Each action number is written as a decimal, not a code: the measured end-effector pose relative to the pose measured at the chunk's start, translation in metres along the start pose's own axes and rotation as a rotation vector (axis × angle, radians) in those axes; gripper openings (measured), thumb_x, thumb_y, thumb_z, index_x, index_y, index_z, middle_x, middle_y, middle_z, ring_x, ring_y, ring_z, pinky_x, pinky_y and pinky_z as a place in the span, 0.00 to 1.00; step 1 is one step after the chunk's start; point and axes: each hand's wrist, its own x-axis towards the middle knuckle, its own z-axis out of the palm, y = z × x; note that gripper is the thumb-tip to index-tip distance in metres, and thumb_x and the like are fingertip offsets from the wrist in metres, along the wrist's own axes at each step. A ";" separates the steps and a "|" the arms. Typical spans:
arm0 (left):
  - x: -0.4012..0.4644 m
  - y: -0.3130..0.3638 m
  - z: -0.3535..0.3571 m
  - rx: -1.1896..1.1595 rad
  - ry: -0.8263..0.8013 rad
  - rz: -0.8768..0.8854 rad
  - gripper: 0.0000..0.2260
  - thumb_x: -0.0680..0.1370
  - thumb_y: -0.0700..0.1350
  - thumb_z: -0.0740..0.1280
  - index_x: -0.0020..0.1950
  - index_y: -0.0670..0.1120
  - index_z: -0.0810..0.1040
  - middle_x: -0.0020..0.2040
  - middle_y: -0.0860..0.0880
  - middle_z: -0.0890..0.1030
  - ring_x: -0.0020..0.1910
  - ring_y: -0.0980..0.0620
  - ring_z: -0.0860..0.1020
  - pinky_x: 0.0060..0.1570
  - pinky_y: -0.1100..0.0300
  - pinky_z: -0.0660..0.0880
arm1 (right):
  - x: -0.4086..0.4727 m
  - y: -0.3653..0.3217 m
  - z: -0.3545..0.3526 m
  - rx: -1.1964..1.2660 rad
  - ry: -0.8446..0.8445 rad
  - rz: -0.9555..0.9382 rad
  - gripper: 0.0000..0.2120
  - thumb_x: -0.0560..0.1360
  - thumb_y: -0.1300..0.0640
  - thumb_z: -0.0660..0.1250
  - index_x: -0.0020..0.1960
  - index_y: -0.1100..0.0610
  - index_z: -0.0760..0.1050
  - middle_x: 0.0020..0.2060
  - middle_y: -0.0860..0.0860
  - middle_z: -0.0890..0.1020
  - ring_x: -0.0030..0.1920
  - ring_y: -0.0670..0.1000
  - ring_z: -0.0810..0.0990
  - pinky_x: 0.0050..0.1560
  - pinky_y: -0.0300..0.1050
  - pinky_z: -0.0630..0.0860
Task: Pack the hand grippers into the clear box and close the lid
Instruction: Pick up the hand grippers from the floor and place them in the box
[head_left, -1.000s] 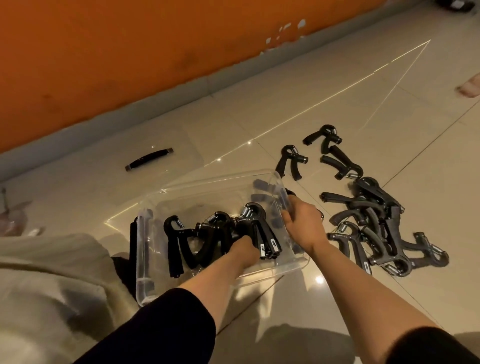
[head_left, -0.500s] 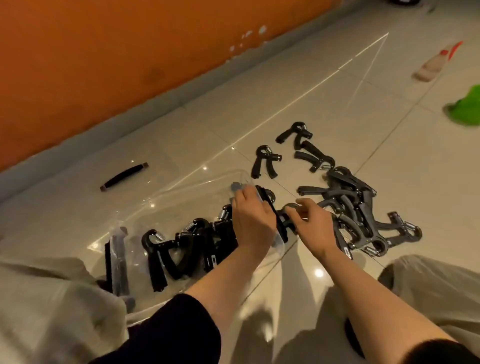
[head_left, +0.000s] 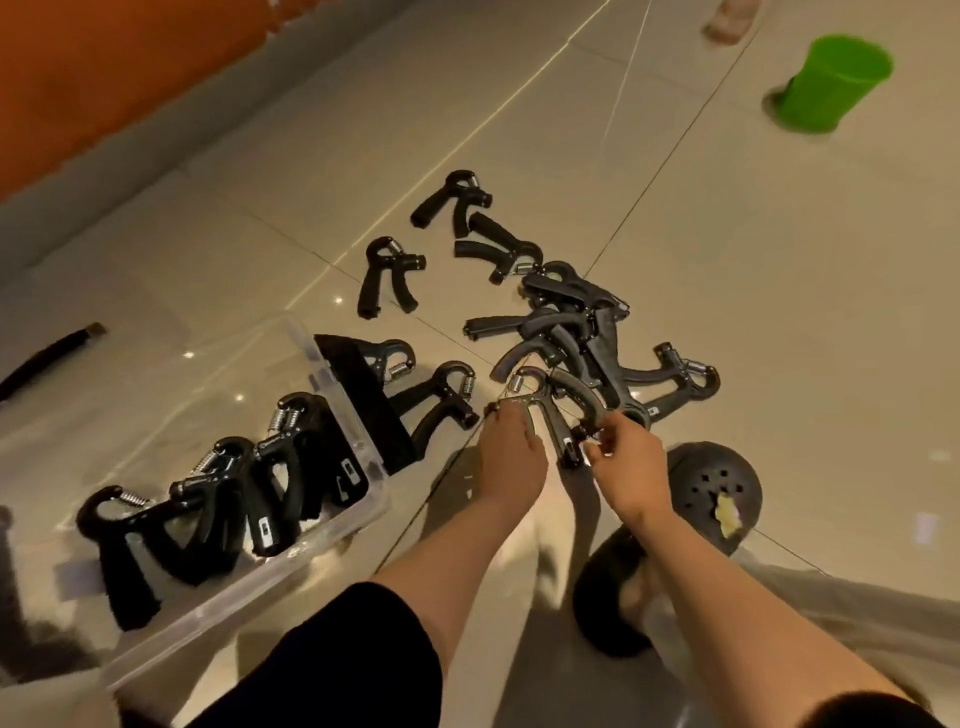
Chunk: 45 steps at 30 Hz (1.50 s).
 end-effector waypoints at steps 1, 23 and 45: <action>0.004 -0.001 0.005 0.007 -0.022 -0.035 0.09 0.78 0.38 0.62 0.57 0.42 0.72 0.58 0.43 0.75 0.57 0.45 0.75 0.54 0.53 0.74 | 0.004 0.006 0.000 -0.010 0.003 0.003 0.12 0.73 0.61 0.66 0.56 0.58 0.76 0.49 0.57 0.81 0.49 0.58 0.79 0.45 0.45 0.71; 0.079 0.041 0.039 -0.120 0.000 0.051 0.26 0.77 0.39 0.65 0.72 0.53 0.62 0.66 0.47 0.68 0.59 0.52 0.75 0.59 0.54 0.76 | 0.089 0.015 -0.011 -0.226 0.145 -0.104 0.08 0.75 0.60 0.63 0.54 0.56 0.75 0.49 0.55 0.78 0.44 0.57 0.78 0.36 0.44 0.68; -0.020 0.026 -0.135 -0.476 0.446 -0.177 0.07 0.76 0.52 0.67 0.47 0.50 0.81 0.38 0.52 0.81 0.40 0.53 0.78 0.41 0.58 0.72 | -0.011 -0.151 -0.039 0.045 0.193 -0.347 0.17 0.73 0.40 0.65 0.44 0.55 0.71 0.40 0.49 0.76 0.38 0.50 0.74 0.35 0.44 0.70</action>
